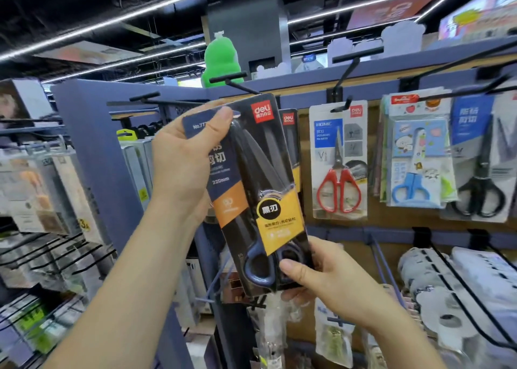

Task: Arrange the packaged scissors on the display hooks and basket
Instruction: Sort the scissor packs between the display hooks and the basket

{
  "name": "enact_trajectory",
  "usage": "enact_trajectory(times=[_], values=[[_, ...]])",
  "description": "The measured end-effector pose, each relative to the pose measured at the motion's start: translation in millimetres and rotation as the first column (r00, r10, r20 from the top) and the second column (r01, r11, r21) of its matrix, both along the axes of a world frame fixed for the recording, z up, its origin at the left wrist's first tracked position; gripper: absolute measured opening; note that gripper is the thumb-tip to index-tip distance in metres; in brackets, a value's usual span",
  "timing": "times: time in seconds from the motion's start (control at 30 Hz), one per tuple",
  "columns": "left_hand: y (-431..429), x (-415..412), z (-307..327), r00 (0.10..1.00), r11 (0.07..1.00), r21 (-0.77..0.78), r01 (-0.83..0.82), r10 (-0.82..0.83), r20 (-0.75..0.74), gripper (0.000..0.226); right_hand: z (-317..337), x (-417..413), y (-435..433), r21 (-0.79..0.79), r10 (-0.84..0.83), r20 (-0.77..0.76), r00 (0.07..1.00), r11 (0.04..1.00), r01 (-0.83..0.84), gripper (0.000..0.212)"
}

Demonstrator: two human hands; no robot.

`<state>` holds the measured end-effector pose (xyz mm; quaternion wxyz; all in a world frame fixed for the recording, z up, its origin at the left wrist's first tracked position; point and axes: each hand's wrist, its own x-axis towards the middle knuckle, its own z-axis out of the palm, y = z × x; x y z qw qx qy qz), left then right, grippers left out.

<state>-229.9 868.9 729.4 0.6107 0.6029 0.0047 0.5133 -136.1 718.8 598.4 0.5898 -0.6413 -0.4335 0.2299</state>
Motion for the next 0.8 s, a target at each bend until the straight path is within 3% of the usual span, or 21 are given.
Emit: enact_trajectory(times=[0.13, 0.4, 0.63, 0.8], values=[[2, 6, 11, 0.998, 0.994, 0.097, -0.047, 0.051, -0.038, 0.008, 2, 2, 1, -0.008, -0.001, -0.071, 0.997, 1.0, 0.001, 0.013], [15, 19, 25, 0.979, 0.996, 0.021, 0.089, -0.084, -0.187, 0.005, 2, -1, 2, 0.011, 0.003, -0.276, 0.961, 1.0, 0.0, 0.017], [21, 38, 21, 0.954, 0.995, 0.0, 0.101, -0.097, -0.282, 0.014, -1, -4, 2, 0.028, -0.009, -0.397, 0.918, 0.999, 0.022, 0.014], [34, 51, -14, 0.877, 0.95, 0.226, -0.215, 0.29, -0.384, 0.027, -1, -2, 9, 0.089, -0.189, -0.37, 0.91, 0.967, 0.238, 0.008]])
